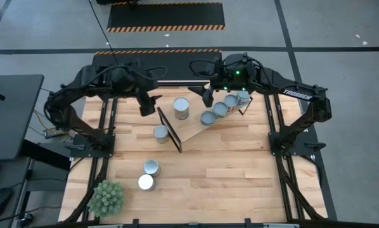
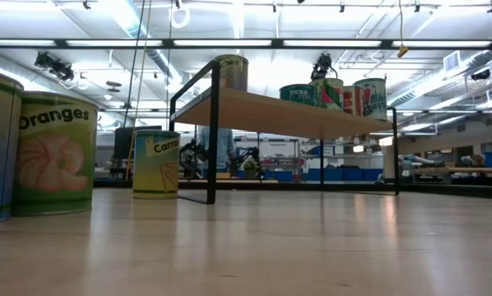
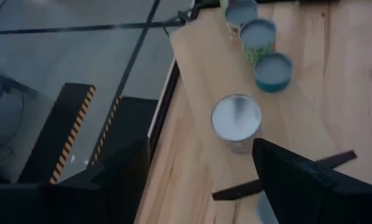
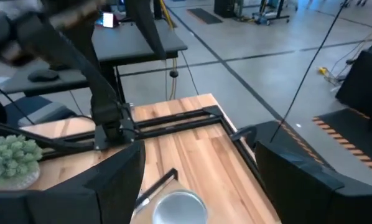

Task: Pick and place cans onto a shelf
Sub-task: Put the canned peaches on the shelf

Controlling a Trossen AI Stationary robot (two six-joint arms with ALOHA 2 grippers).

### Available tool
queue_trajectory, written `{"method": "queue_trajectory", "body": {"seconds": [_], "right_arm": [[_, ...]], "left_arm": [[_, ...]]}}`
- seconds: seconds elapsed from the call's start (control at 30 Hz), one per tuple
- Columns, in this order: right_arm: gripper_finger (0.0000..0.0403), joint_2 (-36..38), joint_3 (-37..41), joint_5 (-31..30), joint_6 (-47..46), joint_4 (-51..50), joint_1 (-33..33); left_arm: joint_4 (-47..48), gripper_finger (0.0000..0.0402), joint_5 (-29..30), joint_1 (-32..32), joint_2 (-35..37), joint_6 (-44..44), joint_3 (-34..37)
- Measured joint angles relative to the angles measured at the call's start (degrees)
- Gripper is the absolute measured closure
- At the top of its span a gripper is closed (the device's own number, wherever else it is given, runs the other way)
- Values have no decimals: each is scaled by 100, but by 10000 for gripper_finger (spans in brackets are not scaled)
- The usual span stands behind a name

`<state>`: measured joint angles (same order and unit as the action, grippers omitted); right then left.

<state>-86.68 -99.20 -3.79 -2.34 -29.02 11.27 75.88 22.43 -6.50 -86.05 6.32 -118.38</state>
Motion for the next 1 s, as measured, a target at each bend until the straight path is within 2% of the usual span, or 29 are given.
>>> {"method": "queue_trajectory", "body": {"seconds": [0.17, 0.33, 0.63, 1.0], "right_arm": [[93, -232, -11, 50, -85, 177, -66], [93, -520, -336, 83, -199, 46, -103], [93, -1485, -1626, 399, 121, -817, -103], [93, -2455, -3033, 674, 362, -1627, -29]], "left_arm": [[-1409, 114, 128, 104, 973, -292, 1901], [-2191, 114, 148, 98, 1834, -903, 3241], [-3008, 114, 155, 85, 3053, -1568, 4735], [-3742, 114, 232, 83, 4353, -2454, 6143]]}}
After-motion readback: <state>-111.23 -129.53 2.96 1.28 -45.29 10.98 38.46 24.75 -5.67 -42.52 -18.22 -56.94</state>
